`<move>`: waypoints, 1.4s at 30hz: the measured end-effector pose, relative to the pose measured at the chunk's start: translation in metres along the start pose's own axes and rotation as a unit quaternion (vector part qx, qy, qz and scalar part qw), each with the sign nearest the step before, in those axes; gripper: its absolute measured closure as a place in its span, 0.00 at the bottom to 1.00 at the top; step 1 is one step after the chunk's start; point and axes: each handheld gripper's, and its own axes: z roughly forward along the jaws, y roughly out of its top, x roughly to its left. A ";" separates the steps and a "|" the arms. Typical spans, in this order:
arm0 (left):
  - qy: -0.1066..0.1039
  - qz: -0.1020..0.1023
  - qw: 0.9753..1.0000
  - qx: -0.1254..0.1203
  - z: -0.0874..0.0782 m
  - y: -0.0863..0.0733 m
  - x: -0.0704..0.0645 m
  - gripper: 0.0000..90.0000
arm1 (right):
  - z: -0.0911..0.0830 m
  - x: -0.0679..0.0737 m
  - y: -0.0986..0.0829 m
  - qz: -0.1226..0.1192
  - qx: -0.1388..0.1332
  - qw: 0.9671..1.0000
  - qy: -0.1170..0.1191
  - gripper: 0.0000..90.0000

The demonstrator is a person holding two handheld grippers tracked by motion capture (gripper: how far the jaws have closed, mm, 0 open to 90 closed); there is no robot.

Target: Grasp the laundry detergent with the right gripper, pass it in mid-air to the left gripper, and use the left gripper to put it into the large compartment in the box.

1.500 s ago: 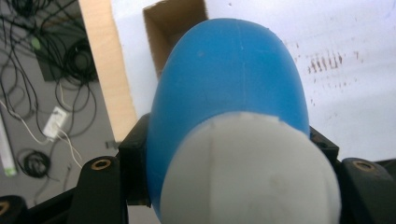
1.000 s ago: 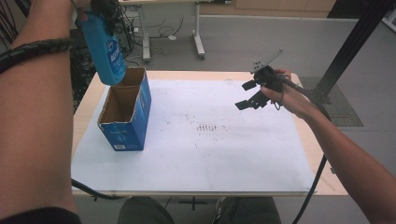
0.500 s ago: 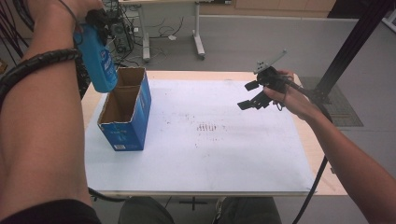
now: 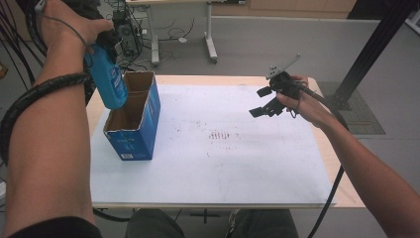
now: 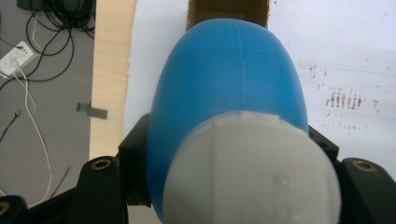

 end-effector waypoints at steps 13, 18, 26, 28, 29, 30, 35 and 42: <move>-0.008 0.017 1.000 0.006 0.037 -0.007 -0.003 0.42 | 0.001 0.003 0.001 -0.003 -0.001 1.000 -0.004 0.07; -0.016 0.024 1.000 0.005 0.052 -0.009 -0.003 0.42 | 0.002 0.003 0.001 -0.001 -0.001 1.000 -0.004 0.07; -0.015 0.031 0.999 0.002 0.069 -0.011 -0.005 0.42 | 0.006 0.003 -0.001 0.002 0.003 1.000 -0.002 0.07; -0.015 0.032 0.999 0.000 0.073 -0.011 -0.005 0.42 | 0.006 0.002 -0.002 0.004 0.004 1.000 -0.002 0.07; -0.016 0.033 0.999 0.001 0.076 -0.011 -0.005 0.42 | 0.006 0.002 -0.002 0.003 0.004 1.000 -0.002 0.07; -0.016 0.034 0.999 0.002 0.079 -0.011 -0.005 0.42 | 0.006 0.002 -0.002 0.004 0.005 1.000 -0.003 0.07; -0.018 0.035 0.999 0.003 0.091 -0.013 -0.005 0.42 | 0.006 0.001 -0.003 0.005 0.005 1.000 -0.003 0.07; -0.019 0.034 0.999 0.005 0.108 -0.014 -0.005 0.42 | 0.007 0.000 -0.004 0.007 0.007 1.000 -0.002 0.07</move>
